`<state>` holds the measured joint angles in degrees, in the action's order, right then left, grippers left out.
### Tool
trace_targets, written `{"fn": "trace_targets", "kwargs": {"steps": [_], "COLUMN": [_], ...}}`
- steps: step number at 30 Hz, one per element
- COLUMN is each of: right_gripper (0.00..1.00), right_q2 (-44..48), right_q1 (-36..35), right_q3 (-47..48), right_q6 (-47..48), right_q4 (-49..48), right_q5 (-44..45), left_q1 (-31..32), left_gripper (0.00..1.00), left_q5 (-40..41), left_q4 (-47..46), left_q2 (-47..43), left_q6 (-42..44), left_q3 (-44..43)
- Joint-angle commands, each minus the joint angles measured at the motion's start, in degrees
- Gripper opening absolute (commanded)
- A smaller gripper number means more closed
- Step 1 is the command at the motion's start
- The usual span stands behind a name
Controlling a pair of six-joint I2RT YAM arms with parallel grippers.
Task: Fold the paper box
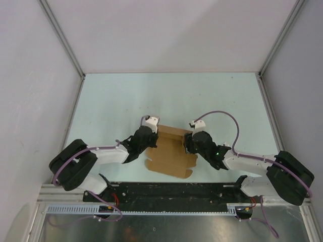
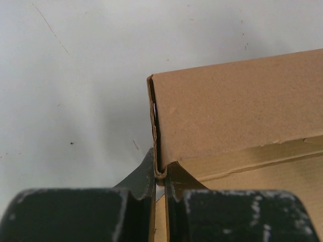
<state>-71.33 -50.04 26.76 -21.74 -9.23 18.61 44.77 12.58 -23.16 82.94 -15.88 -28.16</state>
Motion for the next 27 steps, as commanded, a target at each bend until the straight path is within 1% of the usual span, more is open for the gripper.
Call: {"fn": "trace_targets", "kwargs": {"steps": [1, 6, 16, 19, 20, 23, 27], "right_gripper": [0.56, 0.53, 0.42, 0.36, 0.34, 0.30, 0.25], "right_q2": [-0.8, -1.9, -2.8, -2.9, -2.8, -2.8, -2.2], "right_q1": [-0.8, -1.2, -1.3, -1.4, -1.3, -1.3, -1.3], "right_q3": [0.6, 0.6, 0.5, 0.6, 0.5, 0.6, 0.6], "right_q6": [1.2, 1.3, 1.2, 1.0, 1.1, 1.1, 1.3], "right_q4": [-5.5, -6.6, -7.9, -7.7, -7.6, -7.6, -7.3], "right_q5": [4.6, 6.7, 9.1, 9.7, 9.7, 9.7, 9.6], "left_q1": [1.9, 2.4, 4.1, 4.4, 4.5, 4.9, 5.3], "left_gripper": [0.02, 0.02, 0.02, 0.05, 0.08, 0.14, 0.18], "left_q5": [-0.6, -0.4, 0.1, -0.2, -0.4, -0.6, -1.0], "left_q4": [2.1, 2.9, 4.3, 5.0, 5.1, 5.7, 6.3], "left_q2": [-2.2, -3.1, -5.2, -6.1, -6.5, -7.2, -8.4], "left_q6": [-2.0, -2.4, -3.3, -3.5, -3.6, -4.1, -4.2], "left_q3": [0.7, 1.1, 1.9, 2.1, 2.1, 2.2, 2.3]}}
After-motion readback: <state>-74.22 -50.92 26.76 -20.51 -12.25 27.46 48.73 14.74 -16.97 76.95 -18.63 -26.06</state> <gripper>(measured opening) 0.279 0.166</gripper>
